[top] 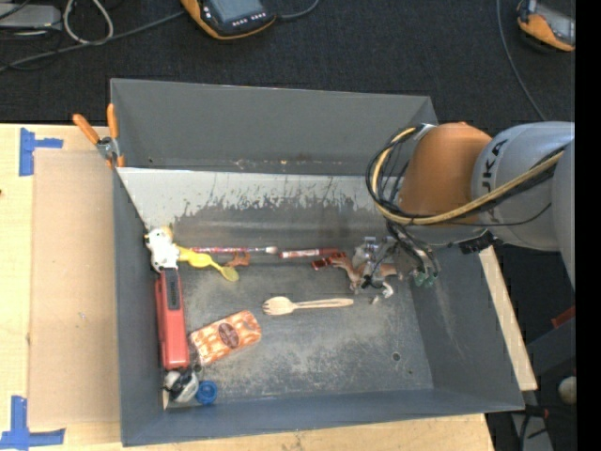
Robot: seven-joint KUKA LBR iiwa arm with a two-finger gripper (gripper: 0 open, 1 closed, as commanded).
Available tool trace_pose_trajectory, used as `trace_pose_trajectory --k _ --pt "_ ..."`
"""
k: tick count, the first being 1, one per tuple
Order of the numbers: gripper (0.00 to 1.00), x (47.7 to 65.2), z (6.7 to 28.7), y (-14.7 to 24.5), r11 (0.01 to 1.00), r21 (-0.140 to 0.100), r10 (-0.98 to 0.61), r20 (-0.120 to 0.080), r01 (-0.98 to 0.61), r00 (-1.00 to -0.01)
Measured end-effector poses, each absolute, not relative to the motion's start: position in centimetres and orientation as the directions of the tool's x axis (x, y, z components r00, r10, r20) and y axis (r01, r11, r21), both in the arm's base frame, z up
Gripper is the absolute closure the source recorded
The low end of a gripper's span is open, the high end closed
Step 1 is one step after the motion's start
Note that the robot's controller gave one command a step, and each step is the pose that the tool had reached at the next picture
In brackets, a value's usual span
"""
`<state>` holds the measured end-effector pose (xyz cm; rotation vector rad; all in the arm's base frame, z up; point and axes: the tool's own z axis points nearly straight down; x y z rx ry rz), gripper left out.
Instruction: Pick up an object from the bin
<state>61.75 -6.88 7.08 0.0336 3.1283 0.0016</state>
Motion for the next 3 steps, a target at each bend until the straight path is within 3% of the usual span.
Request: trace_pose_trajectory --k 1,3 --pt "1.00 61.7 7.1 -6.9 1.000 0.001 0.021 -0.013 0.021 -1.000" --pt "1.00 61.3 22.7 -6.7 1.000 0.002 -0.011 -0.004 -0.011 -1.000"
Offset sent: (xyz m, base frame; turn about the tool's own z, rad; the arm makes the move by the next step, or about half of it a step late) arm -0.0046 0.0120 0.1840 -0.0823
